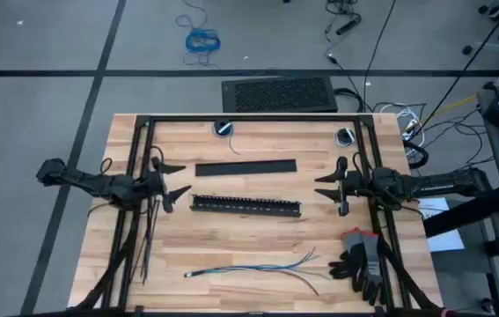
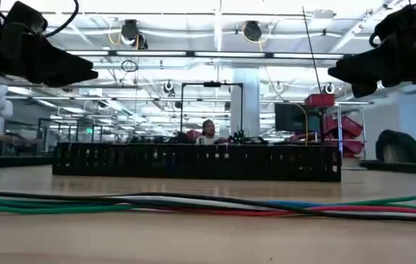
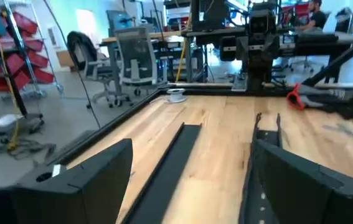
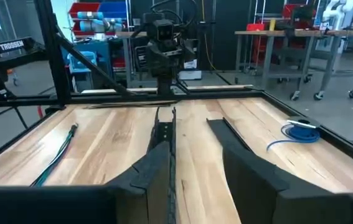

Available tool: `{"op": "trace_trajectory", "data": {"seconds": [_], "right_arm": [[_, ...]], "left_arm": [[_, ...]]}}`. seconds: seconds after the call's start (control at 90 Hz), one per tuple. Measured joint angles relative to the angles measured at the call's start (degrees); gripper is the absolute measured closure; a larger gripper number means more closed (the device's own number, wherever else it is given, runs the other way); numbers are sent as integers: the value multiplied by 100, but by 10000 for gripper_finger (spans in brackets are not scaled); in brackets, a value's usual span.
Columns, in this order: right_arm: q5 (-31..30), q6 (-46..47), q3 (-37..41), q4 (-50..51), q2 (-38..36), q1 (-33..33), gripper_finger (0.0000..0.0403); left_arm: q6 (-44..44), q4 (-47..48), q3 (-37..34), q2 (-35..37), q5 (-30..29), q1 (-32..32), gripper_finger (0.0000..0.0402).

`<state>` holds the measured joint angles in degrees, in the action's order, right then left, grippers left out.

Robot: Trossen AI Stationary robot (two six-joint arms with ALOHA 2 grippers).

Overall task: Ziptie cables
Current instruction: Wrap the cable wires with the black zip tie

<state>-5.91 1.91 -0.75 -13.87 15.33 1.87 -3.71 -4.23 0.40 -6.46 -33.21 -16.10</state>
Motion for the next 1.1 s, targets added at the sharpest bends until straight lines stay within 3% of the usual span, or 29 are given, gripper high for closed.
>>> {"op": "trace_trajectory", "data": {"seconds": [0.356, 0.511, 0.656, 0.756, 0.878, 0.967, 1.1], "right_arm": [[-28, 53, 0, -52, 2, 0, 261], [-26, -16, 0, -79, 2, 0, 261], [-21, -821, 0, -471, 4, 0, 261], [-20, -881, 0, -661, 4, 0, 261], [3, -286, 0, -732, 5, 0, 261], [-143, 195, 0, -1009, 7, 0, 261], [-158, 516, -2, -1251, 4, 0, 261]], "left_arm": [[617, -1716, 0, 0, 15, 0, 77], [28, -1860, -2, 0, 17, 0, 77], [-443, -1890, 0, 0, -12, 0, 77], [-587, -1890, 0, 0, -680, 0, 77], [-590, -1858, 0, 0, -1623, 0, 77], [-752, -1842, 0, 0, -1924, 2, 77], [-456, -1746, 0, -2, -1926, 0, 77]]}}
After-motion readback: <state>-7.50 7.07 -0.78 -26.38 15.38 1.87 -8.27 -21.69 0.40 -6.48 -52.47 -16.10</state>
